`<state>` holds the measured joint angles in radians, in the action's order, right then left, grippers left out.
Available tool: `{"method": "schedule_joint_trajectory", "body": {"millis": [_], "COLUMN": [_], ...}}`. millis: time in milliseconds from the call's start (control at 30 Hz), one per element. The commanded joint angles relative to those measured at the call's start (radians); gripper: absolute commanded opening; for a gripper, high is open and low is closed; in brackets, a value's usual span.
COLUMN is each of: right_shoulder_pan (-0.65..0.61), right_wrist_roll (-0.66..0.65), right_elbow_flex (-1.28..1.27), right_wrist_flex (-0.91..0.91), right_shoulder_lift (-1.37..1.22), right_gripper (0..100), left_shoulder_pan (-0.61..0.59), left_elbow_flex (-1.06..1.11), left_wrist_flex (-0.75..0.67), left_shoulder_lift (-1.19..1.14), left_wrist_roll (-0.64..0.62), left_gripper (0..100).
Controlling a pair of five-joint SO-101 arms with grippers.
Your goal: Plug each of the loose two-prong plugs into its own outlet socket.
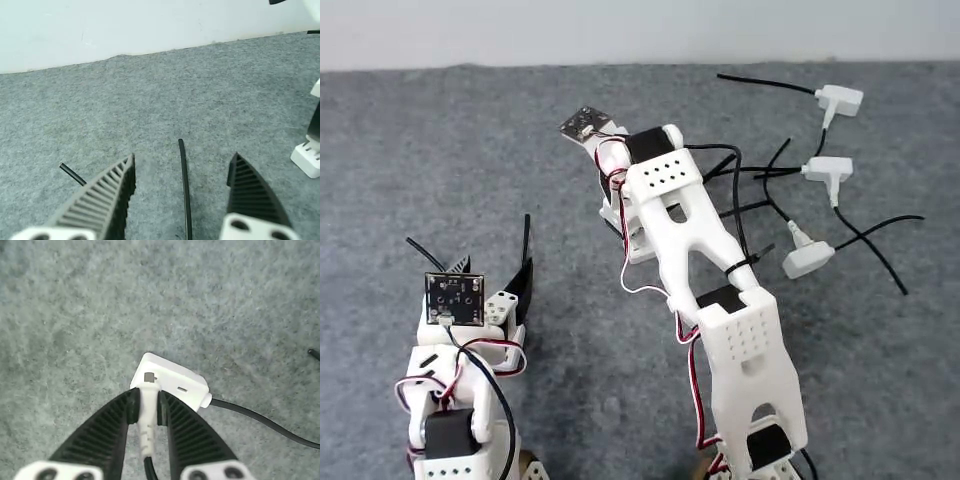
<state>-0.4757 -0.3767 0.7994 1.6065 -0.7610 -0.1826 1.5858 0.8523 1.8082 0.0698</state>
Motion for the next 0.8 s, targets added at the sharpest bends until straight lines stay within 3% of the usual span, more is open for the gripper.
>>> {"method": "schedule_joint_trajectory", "body": {"millis": [0, 767], "right_shoulder_pan": [0.01, 0.012], "right_wrist_roll": [-0.014, -0.014], "right_elbow_flex": [0.052, 0.123], "right_wrist_flex": [0.038, 0.088], "right_shoulder_lift": [0.018, -0.024], "right_gripper": [0.8, 0.8], "left_shoulder_pan": [-0.002, 0.0], "left_elbow_flex": [-0.025, -0.025], "left_wrist_flex": [-0.035, -0.035], "left_shoulder_lift": [0.011, 0.011], "left_wrist_roll": [-0.006, -0.006], "left_gripper": [30, 30]}}
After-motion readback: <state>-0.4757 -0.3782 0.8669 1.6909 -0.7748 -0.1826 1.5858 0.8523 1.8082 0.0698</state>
